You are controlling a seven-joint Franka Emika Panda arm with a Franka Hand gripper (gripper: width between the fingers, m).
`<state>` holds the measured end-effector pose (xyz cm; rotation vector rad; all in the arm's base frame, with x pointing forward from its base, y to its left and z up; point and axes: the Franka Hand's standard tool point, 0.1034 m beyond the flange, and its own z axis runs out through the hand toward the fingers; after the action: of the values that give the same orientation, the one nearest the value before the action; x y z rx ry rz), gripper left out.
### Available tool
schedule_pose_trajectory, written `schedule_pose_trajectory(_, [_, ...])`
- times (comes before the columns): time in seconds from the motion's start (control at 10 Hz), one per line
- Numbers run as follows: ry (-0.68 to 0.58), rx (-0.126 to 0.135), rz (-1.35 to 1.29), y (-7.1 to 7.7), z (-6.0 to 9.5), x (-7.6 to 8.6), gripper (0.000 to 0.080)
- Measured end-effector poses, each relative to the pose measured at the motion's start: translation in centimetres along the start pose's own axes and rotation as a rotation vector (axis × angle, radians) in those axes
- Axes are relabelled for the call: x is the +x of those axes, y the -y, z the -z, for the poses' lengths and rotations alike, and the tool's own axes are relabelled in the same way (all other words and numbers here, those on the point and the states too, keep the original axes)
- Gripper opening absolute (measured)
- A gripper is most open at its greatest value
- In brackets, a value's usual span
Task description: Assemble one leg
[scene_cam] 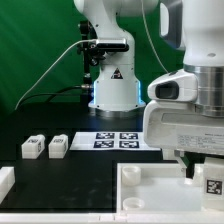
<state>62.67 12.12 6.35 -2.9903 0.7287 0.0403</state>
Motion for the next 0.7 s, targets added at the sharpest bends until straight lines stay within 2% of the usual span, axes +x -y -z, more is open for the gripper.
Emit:
schedule_pose_trajectory(0.1, [0.0, 0.0, 0.005, 0.04, 0.0, -0.03, 0.0537])
schedule_pose_trajectory(0.2, [0.002, 0.002, -0.079, 0.1, 0.0, -0.07, 0.0334])
schedule_pose_trajectory(0.3, [0.005, 0.007, -0.227, 0.2, -0.01, -0.14, 0.0289])
schedule_pose_trajectory(0.4, [0.009, 0.011, -0.362, 0.21, 0.0, -0.14, 0.0289])
schedule_pose_trajectory(0.6, [0.047, 0.078, -0.789, 0.03, -0.01, 0.47, 0.0289])
schedule_pose_trajectory(0.7, [0.081, 0.122, -1.089, 0.34, -0.08, 0.48, 0.0289])
